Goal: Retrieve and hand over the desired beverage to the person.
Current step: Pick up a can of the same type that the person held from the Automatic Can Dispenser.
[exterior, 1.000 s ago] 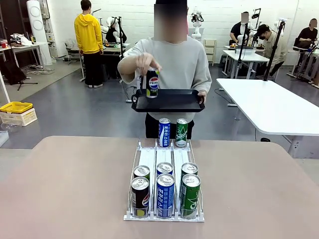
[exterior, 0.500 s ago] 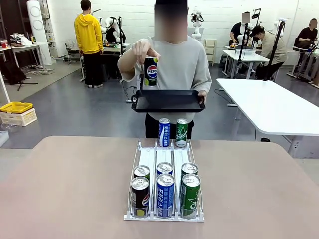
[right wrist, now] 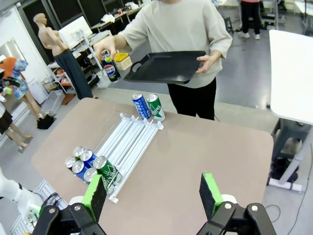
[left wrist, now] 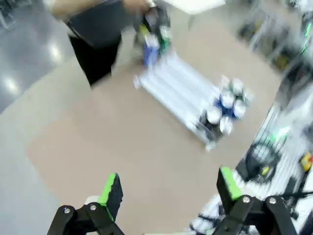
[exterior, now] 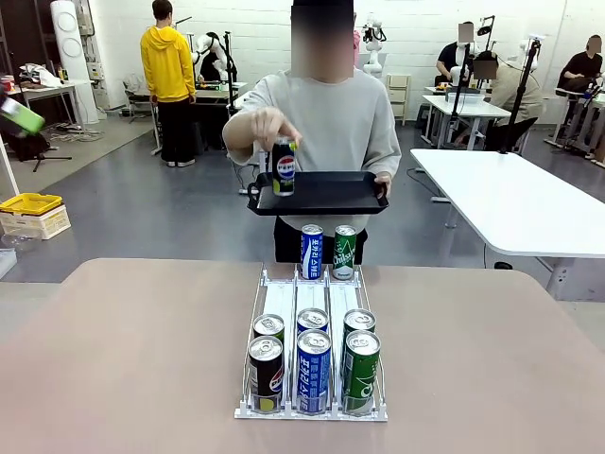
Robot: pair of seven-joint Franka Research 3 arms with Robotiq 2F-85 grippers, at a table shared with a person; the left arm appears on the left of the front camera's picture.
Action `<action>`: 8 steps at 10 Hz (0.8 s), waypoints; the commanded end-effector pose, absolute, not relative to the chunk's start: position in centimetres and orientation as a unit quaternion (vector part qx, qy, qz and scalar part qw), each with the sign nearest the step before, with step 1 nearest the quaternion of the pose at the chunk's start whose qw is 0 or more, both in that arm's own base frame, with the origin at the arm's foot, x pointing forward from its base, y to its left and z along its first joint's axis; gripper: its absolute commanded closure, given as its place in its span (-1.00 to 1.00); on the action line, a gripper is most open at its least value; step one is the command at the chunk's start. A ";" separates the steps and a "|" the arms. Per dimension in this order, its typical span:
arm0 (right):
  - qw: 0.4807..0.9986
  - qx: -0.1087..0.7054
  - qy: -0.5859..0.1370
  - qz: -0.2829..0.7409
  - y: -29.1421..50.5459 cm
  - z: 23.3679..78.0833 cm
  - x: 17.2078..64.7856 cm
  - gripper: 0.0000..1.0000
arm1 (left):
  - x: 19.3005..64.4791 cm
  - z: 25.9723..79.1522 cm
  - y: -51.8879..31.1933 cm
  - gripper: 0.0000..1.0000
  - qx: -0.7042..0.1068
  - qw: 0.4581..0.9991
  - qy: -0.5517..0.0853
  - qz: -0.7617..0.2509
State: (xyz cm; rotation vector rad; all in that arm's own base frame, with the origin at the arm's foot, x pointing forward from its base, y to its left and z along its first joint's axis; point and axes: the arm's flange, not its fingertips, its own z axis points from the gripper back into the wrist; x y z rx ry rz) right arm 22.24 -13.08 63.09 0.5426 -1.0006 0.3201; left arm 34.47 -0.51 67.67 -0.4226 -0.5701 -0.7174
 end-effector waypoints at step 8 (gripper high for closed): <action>0.824 0.264 -0.475 0.159 -13.1 62.9 22.4 -1.00 | 26.9 55.4 -25.3 -1.00 -0.011 0.986 -0.155 -0.066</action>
